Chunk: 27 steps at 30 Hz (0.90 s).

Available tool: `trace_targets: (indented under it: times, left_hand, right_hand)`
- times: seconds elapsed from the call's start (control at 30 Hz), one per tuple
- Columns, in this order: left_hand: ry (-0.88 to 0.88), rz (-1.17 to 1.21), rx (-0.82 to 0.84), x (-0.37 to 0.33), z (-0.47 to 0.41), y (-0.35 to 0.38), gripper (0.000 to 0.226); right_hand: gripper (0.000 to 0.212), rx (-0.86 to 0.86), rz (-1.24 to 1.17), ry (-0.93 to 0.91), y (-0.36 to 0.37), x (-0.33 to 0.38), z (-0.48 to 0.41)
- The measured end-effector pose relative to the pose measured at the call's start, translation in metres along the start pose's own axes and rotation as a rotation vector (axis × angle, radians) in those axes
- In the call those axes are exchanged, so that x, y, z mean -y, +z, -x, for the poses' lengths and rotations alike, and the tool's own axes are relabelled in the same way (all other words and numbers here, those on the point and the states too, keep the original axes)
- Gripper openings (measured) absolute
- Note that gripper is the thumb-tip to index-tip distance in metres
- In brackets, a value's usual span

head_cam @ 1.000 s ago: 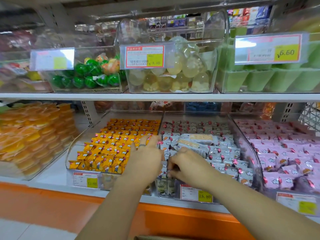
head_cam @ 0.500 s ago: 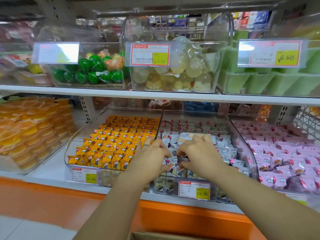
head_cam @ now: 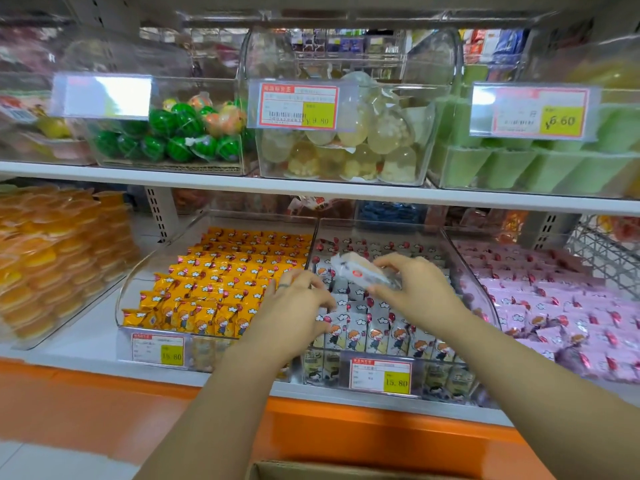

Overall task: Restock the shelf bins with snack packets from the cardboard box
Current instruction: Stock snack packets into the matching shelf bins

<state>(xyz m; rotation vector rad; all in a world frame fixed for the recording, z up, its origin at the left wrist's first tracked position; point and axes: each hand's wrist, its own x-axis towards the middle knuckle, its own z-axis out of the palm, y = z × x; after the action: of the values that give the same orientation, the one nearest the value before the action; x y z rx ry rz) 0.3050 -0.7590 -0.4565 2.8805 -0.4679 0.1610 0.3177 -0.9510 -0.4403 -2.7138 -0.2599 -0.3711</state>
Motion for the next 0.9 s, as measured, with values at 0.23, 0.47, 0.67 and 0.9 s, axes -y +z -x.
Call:
trace_targets:
  times: [0.23, 0.47, 0.67, 0.9]
  left_hand:
    - [0.048, 0.522, -0.141, -0.006, 0.005, -0.021, 0.060]
    - [0.022, 0.440, -0.027, -0.014, 0.011, -0.007, 0.015]
    - [0.040, 0.155, -0.042, -0.024, 0.017, 0.000, 0.018]
    - [0.012, 0.771, -0.157, -0.023, 0.012, -0.017, 0.025]
  right_hand:
    - [0.026, 0.401, -0.804, 0.261, -0.032, 0.010, 0.014]
    - [0.014, 0.219, -0.924, 0.231, -0.029, 0.014, 0.028]
    - [0.022, 0.208, -0.556, 0.043, -0.006, 0.012, 0.042]
    - [0.013, -0.103, -1.151, 0.153, -0.025, 0.009, 0.034]
